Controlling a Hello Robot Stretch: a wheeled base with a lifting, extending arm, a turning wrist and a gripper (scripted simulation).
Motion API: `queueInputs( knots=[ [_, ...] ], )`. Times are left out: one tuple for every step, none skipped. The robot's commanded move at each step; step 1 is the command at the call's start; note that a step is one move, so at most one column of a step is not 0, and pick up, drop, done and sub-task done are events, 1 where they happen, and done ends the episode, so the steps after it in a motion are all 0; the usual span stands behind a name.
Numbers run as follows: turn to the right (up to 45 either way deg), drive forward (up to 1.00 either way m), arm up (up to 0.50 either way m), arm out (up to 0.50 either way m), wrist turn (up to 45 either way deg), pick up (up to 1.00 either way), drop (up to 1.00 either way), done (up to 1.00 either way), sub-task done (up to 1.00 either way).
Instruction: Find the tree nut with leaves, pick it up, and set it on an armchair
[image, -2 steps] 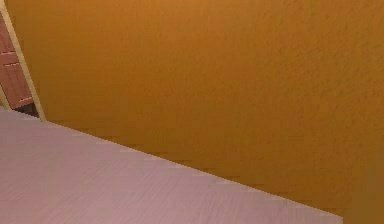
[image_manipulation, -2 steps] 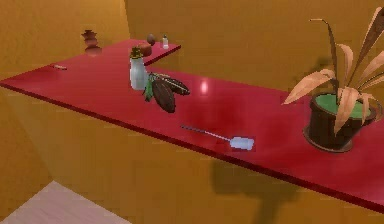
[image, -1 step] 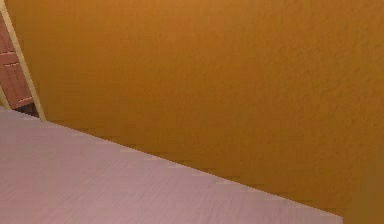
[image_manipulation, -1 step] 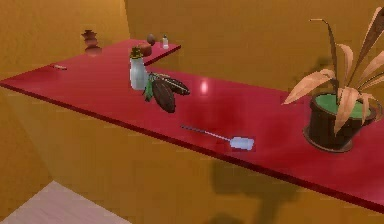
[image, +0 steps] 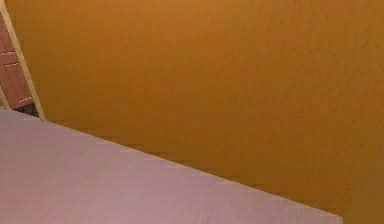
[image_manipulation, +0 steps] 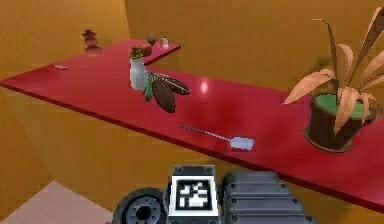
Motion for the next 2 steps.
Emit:
queueInputs(
  knots=[
    [0.0,0.0,0.0,0.48,0.0,0.0,0.0,0.0,0.0],
    [0.0,0.0,0.0,0.0,45.0,0.0,0.0,0.0,0.0]
  ],
)
